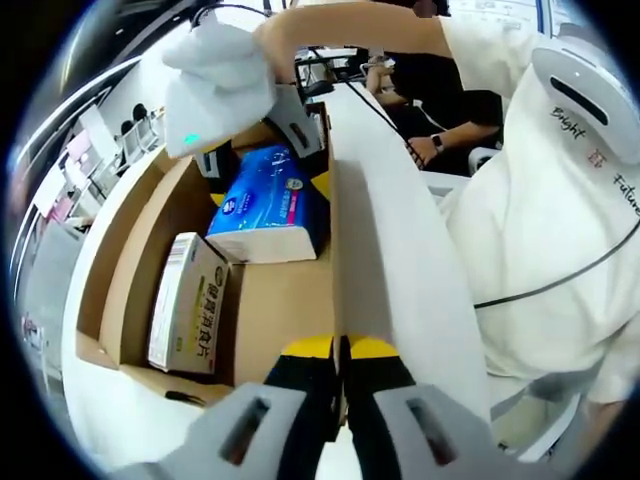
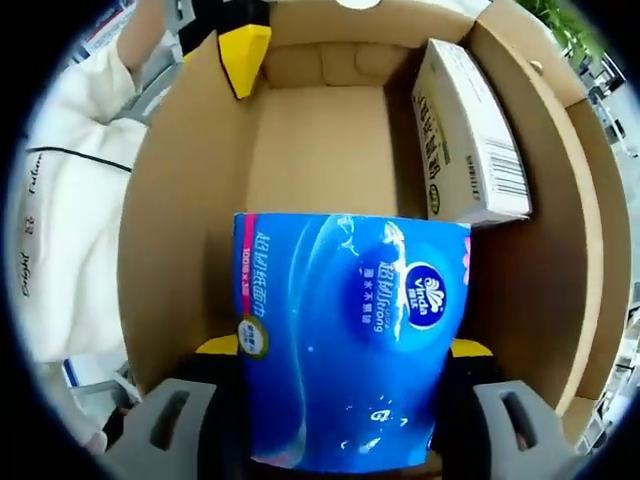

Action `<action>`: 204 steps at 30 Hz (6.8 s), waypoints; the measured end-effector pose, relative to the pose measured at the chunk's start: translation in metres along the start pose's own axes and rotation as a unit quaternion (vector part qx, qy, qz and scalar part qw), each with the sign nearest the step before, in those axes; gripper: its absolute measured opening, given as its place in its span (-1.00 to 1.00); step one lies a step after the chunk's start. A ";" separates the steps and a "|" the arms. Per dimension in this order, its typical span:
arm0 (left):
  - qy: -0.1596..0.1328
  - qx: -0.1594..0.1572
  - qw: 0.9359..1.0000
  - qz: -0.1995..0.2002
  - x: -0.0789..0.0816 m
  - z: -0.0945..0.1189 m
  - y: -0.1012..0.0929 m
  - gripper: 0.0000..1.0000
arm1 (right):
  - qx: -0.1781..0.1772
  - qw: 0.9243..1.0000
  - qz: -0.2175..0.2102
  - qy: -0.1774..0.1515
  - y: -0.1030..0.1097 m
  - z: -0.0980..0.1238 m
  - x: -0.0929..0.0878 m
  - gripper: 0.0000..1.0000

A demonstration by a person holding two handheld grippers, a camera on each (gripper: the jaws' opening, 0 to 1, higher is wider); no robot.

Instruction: Operate the shoe box by opening the lid, removing the specified soft item, and placing it in the target area until the item is outside and the box remains undamaged.

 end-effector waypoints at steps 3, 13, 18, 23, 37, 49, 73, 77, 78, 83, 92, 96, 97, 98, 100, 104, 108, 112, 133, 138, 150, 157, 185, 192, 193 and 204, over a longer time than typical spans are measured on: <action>0.000 0.001 1.000 0.000 0.000 0.000 0.000 -0.97 | 0.000 1.000 -0.001 0.007 0.002 0.000 0.001 0.59; 0.000 0.001 1.000 0.000 0.000 0.000 0.000 -0.97 | 0.001 1.000 0.010 0.000 0.007 0.003 0.001 0.52; -0.002 0.004 1.000 -0.004 0.000 0.000 0.000 -0.97 | 0.004 0.999 0.049 0.013 0.002 0.006 0.004 0.41; -0.003 0.001 1.000 -0.002 0.000 0.000 0.001 -0.97 | -0.005 0.998 0.054 -0.014 -0.002 0.016 0.007 0.41; -0.006 0.003 1.000 -0.005 -0.001 0.000 0.000 -0.97 | -0.016 0.997 0.079 0.006 0.007 0.041 0.006 0.41; -0.005 0.004 1.000 -0.003 -0.001 0.000 0.000 -0.97 | -0.013 0.996 0.085 0.007 0.017 0.053 0.008 0.39; -0.002 0.003 1.000 -0.001 -0.001 0.000 0.000 -0.98 | -0.057 0.992 0.108 0.002 0.016 0.090 0.005 0.39; -0.003 0.004 1.000 -0.003 -0.001 0.000 0.000 -0.98 | -0.055 0.992 0.112 0.004 0.016 0.091 0.005 0.39; -0.003 0.004 1.000 -0.003 -0.001 0.000 0.000 -0.98 | -0.056 0.992 0.112 0.003 0.015 0.093 0.005 0.39; -0.003 0.003 1.000 -0.002 -0.001 0.000 -0.001 -0.98 | -0.080 0.990 0.113 0.010 0.012 0.114 -0.001 0.39; -0.003 0.003 1.000 -0.001 -0.001 0.000 0.000 -0.98 | -0.092 0.990 0.106 0.013 0.018 0.131 -0.016 0.39; -0.003 0.004 1.000 -0.001 -0.001 0.000 -0.001 -0.98 | -0.097 0.990 0.103 0.012 0.018 0.133 -0.025 0.39; -0.004 0.004 1.000 -0.001 -0.001 0.000 -0.001 -0.98 | -0.098 0.990 0.101 0.011 0.020 0.134 -0.029 0.39; -0.004 0.004 1.000 -0.001 -0.001 0.000 -0.001 -0.98 | -0.098 0.990 0.100 0.010 0.020 0.135 -0.032 0.39; -0.003 0.003 1.000 -0.001 0.000 0.000 -0.001 -0.98 | -0.103 0.991 0.089 0.012 0.020 0.137 -0.043 0.39; -0.003 0.002 1.000 0.000 0.000 0.000 -0.001 -0.98 | -0.106 0.991 0.080 0.019 0.022 0.138 -0.059 0.39; -0.003 0.003 1.000 0.000 0.000 0.000 -0.001 -0.98 | -0.104 0.992 0.069 0.018 0.025 0.138 -0.070 0.39; -0.004 0.004 1.000 -0.001 0.000 0.000 -0.001 -0.97 | -0.105 0.992 0.063 0.016 0.025 0.140 -0.078 0.39; -0.004 0.004 1.000 0.000 -0.001 0.000 0.000 -0.97 | -0.097 0.993 0.046 0.039 0.029 0.133 -0.118 0.39; -0.004 0.005 1.000 0.000 -0.001 0.000 0.000 -0.97 | -0.098 0.993 0.039 0.046 0.032 0.131 -0.129 0.39; -0.004 0.004 1.000 0.000 -0.002 0.000 0.000 -0.97 | -0.094 0.994 0.021 0.055 0.035 0.125 -0.151 0.39; -0.004 0.003 1.000 0.001 -0.001 0.000 0.000 -0.97 | -0.091 0.994 0.022 0.053 0.036 0.121 -0.154 0.39; -0.003 0.005 1.000 0.000 -0.001 0.000 -0.001 -0.97 | -0.071 0.995 0.035 0.060 0.036 0.094 -0.161 0.44; -0.004 0.005 1.000 -0.001 -0.001 0.000 -0.001 -0.97 | -0.072 0.995 0.038 0.061 0.036 0.093 -0.165 0.46; -0.004 0.005 1.000 -0.001 -0.001 0.000 -0.001 -0.97 | -0.072 0.995 0.037 0.063 0.036 0.093 -0.165 0.46; -0.003 0.005 1.000 -0.001 -0.001 0.000 -0.001 -0.97 | -0.078 0.994 0.036 0.066 0.035 0.094 -0.167 0.45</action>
Point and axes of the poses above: the point that each gripper's makers call its tool centre point, and the gripper's own axes: z roughly backward along the fingers, y roughly to its left, x roughly out of its top, the point moved 7 cm from there along z, roughly backward along the fingers, and after that the axes turned 10 degrees about z, right-handed, at the moved point
